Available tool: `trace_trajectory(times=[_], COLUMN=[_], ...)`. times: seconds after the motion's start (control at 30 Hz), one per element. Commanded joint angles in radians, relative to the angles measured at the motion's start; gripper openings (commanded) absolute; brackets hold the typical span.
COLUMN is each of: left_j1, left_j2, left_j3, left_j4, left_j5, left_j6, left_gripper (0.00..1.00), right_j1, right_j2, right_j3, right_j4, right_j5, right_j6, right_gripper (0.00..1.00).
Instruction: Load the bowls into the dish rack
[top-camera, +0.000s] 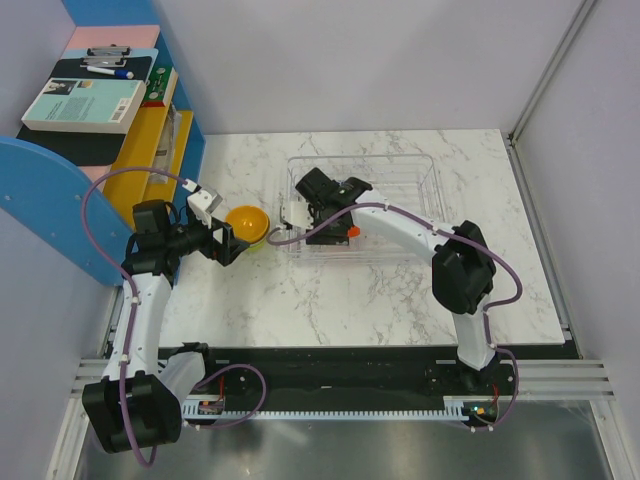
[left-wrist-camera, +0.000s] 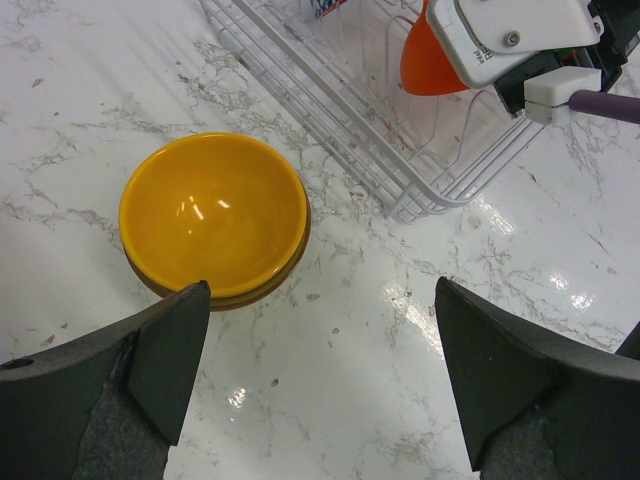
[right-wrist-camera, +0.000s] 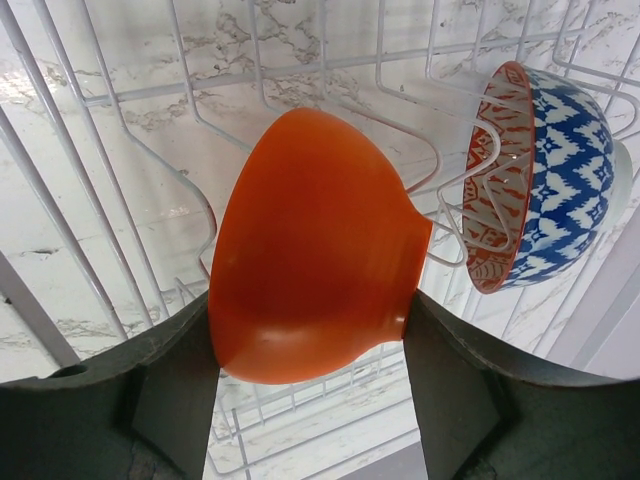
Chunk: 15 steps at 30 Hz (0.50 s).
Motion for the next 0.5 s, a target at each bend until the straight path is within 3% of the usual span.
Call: trace_trajectory(times=[0.0,0.2,0.47], left_j1=[0.009,0.011,0.011], left_j2=[-0.021,-0.020,-0.025], left_j3=[-0.004,-0.005,-0.005], left_j4=[0.025,0.025,0.025], left_j5=[0.041,0.047,0.044], left_j6=[0.025,0.028,0.025], left_gripper=[1.00,1.00,1.00], right_j1=[0.011,0.011,0.011], right_j2=[0.038,-0.034,-0.113], right_j3=[0.041,0.057,0.078], right_j4=[0.022,0.022,0.000], right_j5=[-0.067,-0.061,-0.070], right_j6=[-0.002,0.012,0.043], right_gripper=[0.75,0.97,0.98])
